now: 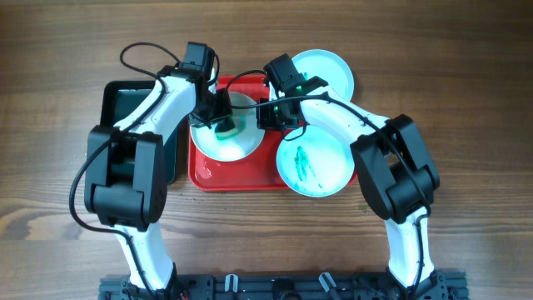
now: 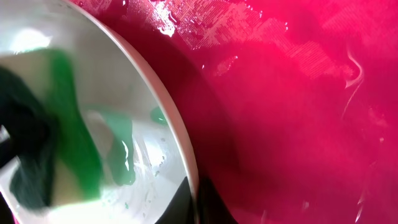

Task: Clean dirty plates on tray and stack at the side
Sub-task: 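Scrub the left white plate with the sponge while the right gripper holds it, then lift the left white plate with the right gripper, withdraw the sponge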

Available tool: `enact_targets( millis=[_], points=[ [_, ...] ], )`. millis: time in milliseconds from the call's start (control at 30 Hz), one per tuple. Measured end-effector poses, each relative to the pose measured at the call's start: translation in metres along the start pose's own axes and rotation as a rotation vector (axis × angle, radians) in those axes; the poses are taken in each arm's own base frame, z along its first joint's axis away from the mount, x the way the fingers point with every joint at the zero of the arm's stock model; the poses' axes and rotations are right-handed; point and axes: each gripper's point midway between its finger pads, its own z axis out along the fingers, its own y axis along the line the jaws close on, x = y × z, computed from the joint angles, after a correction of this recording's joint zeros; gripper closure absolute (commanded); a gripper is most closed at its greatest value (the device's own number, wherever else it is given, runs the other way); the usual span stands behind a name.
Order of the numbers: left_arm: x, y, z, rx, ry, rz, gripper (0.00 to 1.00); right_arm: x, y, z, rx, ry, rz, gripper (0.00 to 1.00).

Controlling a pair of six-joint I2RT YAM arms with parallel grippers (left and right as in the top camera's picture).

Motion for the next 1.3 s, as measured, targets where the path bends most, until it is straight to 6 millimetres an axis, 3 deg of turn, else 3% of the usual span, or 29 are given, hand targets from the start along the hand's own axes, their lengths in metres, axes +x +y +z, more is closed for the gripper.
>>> enact_targets(
  millis=[100,233,367,500,667,733,767,867,1000,1167,1300],
  points=[
    [-0.007,0.019,-0.001,-0.109,-0.049,-0.073,0.96,0.0,0.0,0.0,0.0,0.0,0.0,0.96],
    [0.017,0.033,-0.006,-0.195,0.038,-0.102,0.96,0.0,0.0,0.0,0.0,0.001,0.004,0.95],
    [0.04,0.011,-0.006,-0.061,0.161,-0.03,0.96,0.001,0.0,0.0,0.001,0.004,0.005,0.96],
    [0.04,-0.002,-0.018,0.037,0.176,-0.013,0.96,0.001,0.001,0.0,-0.006,0.008,0.006,0.96],
    [-0.031,0.009,-0.112,0.163,-0.119,-0.073,0.96,0.002,-0.001,-0.002,-0.022,0.023,0.019,0.96],
    [-0.047,0.026,-0.141,0.172,-0.2,-0.113,0.96,0.003,-0.003,-0.007,-0.003,0.02,0.019,0.96],
    [-0.049,0.032,-0.143,0.169,-0.207,-0.126,0.96,0.001,-0.003,-0.011,0.009,0.009,0.018,0.96],
    [-0.049,0.039,-0.142,0.161,-0.2,-0.144,0.96,-0.011,-0.001,-0.047,0.08,-0.087,-0.016,0.96],
    [-0.049,0.04,-0.142,0.159,-0.2,-0.145,0.96,-0.026,0.016,-0.121,0.218,-0.296,-0.104,0.96],
    [-0.049,0.041,-0.141,0.155,-0.198,-0.146,0.96,-0.017,0.011,-0.164,0.567,-0.476,-0.213,0.96],
    [-0.049,0.041,-0.141,0.155,-0.198,-0.146,0.96,-0.009,0.025,-0.194,0.817,-0.648,-0.323,0.96]
  ],
)
